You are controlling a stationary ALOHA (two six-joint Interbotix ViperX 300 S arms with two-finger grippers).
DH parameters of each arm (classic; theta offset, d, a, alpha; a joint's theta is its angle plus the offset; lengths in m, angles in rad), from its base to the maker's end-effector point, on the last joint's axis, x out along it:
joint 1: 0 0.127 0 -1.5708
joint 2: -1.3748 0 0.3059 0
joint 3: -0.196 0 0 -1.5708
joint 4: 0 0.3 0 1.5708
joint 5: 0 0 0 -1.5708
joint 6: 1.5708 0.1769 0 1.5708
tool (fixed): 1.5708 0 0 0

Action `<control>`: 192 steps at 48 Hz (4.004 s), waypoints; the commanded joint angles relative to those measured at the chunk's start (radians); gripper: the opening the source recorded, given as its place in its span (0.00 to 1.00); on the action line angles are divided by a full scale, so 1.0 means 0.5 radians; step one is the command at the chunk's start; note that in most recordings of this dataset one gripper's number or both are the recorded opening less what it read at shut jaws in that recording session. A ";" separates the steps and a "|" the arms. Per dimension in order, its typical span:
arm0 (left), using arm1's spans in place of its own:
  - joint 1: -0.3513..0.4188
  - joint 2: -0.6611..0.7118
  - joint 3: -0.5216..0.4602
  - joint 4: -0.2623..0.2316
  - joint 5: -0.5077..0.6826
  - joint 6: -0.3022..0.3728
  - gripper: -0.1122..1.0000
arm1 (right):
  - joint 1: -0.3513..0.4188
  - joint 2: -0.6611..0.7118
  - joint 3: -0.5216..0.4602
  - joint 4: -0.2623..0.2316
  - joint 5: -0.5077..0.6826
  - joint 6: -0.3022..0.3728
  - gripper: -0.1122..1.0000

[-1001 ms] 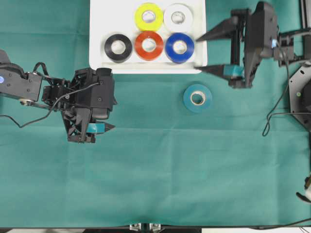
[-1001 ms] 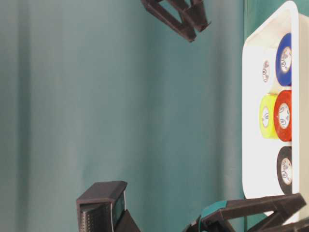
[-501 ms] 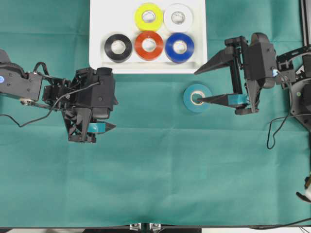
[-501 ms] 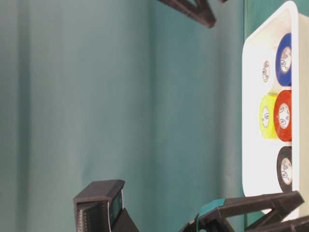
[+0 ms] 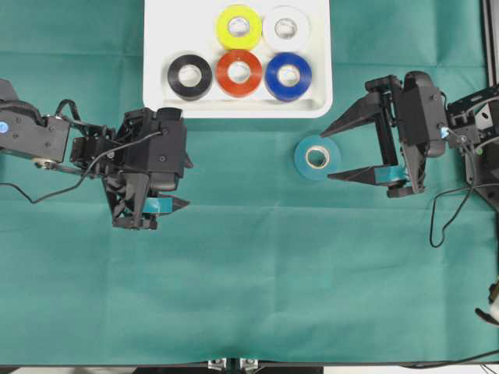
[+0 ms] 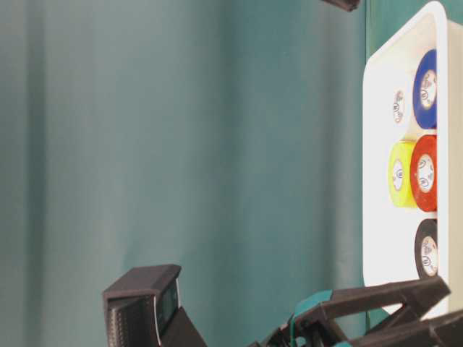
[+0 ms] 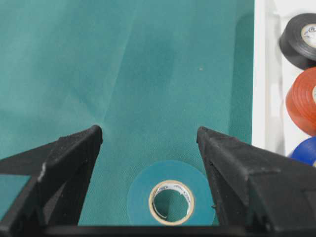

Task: Put the tape alternately from left to right into the white case.
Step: 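Move the right gripper back out to the right side, then reach the left gripper over the teal roll and lower into its hole, then close on the teal roll, lift and carry it into the tray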

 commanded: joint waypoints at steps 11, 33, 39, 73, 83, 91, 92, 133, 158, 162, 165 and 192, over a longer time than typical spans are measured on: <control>0.003 0.067 -0.150 0.003 -0.028 0.040 0.94 | 0.006 -0.055 0.025 0.006 0.006 0.003 0.84; 0.021 0.307 -0.423 0.009 -0.037 0.798 0.94 | 0.006 -0.080 0.040 0.006 0.037 0.003 0.84; 0.021 0.380 -0.497 0.009 -0.034 1.157 0.94 | 0.006 -0.080 0.043 0.006 0.037 0.003 0.84; 0.141 0.669 -0.887 0.009 -0.034 1.549 0.94 | 0.006 -0.316 0.153 0.006 0.147 0.006 0.84; 0.153 0.782 -1.015 0.009 0.003 1.552 0.94 | 0.006 -0.540 0.267 0.028 0.172 0.006 0.84; 0.181 0.874 -1.123 0.009 0.080 1.565 0.94 | 0.006 -0.687 0.325 0.028 0.212 0.006 0.83; 0.187 0.887 -1.141 0.009 0.089 1.568 0.94 | 0.006 -0.699 0.328 0.025 0.218 0.006 0.83; 0.218 1.138 -1.368 0.009 0.190 1.740 0.94 | 0.006 -0.758 0.380 0.028 0.245 0.003 0.83; 0.218 1.227 -1.500 0.009 0.368 1.724 0.87 | 0.006 -0.758 0.396 0.028 0.233 0.003 0.83; 0.218 1.227 -1.503 0.009 0.405 1.724 0.69 | 0.006 -0.758 0.396 0.028 0.233 0.003 0.83; 0.218 1.227 -1.503 0.009 0.420 1.724 0.53 | 0.006 -0.758 0.396 0.025 0.233 0.003 0.83; 0.218 1.166 -1.497 0.009 0.518 1.749 0.07 | 0.006 -0.801 0.408 0.028 0.230 0.003 0.83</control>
